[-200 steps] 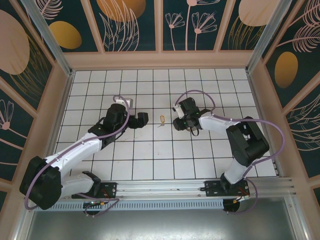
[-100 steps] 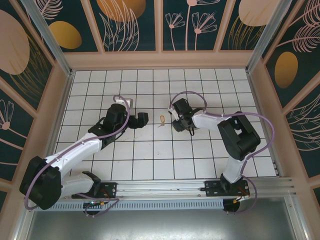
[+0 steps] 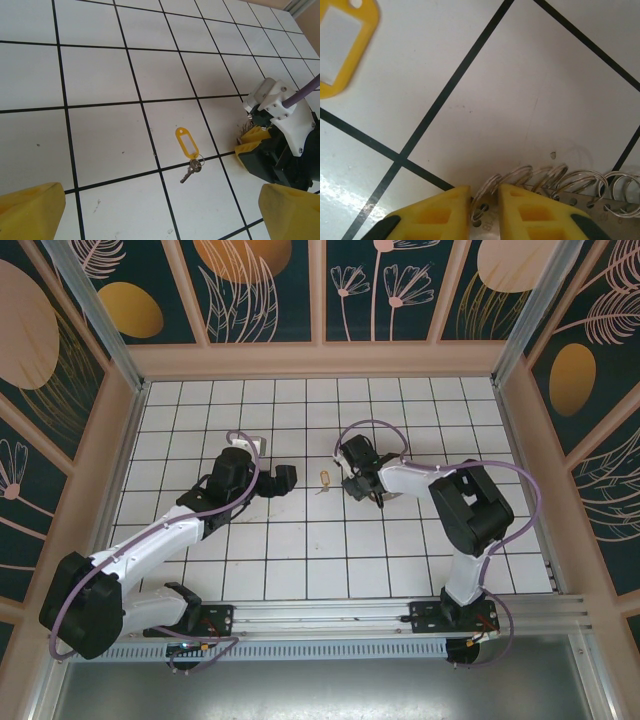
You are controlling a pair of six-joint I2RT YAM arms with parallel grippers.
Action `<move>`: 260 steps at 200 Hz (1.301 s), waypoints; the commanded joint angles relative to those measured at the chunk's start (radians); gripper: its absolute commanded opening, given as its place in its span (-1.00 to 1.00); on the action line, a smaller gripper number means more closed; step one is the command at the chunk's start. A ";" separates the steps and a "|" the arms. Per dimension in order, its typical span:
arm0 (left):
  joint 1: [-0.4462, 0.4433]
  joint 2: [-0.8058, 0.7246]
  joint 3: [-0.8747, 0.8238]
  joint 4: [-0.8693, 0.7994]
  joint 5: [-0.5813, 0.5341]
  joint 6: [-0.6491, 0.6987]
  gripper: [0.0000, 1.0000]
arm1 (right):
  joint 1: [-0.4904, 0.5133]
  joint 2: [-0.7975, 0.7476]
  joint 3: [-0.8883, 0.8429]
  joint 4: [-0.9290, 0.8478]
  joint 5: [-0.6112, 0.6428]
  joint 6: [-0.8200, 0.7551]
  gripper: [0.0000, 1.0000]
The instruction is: Put the keys on the keyring
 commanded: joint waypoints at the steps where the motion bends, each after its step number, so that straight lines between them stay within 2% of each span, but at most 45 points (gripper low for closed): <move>1: 0.006 -0.002 -0.012 0.019 -0.011 0.010 0.97 | 0.004 0.024 0.019 -0.011 0.022 -0.011 -0.69; 38: 0.004 -0.006 -0.011 0.011 -0.014 0.010 0.97 | 0.004 -0.011 0.001 -0.007 0.000 -0.012 -1.00; 93: 0.006 -0.031 0.002 -0.003 -0.001 0.033 0.94 | 0.007 -0.257 -0.108 0.058 -0.148 -0.026 -1.00; 112: 0.005 -0.054 0.002 0.005 0.027 0.060 0.87 | 0.013 -0.379 -0.159 0.097 -0.271 -0.036 -1.00; 127: 0.004 -0.080 0.000 0.024 0.088 0.079 0.80 | 0.020 -0.471 -0.193 0.136 -0.367 -0.037 -1.00; 160: 0.005 -0.156 -0.037 0.125 0.297 0.109 0.47 | 0.042 -0.634 -0.258 0.217 -0.547 -0.055 -1.00; 179: -0.001 -0.195 -0.050 0.175 0.386 0.110 0.43 | 0.052 -0.698 -0.268 0.246 -0.640 -0.061 -1.00; 214: -0.034 -0.264 -0.062 0.228 0.473 0.127 0.43 | 0.057 -0.771 -0.268 0.302 -0.773 -0.062 -1.00; 260: -0.062 -0.327 -0.093 0.309 0.579 0.129 0.30 | 0.057 -0.792 -0.284 0.395 -0.916 -0.069 -1.00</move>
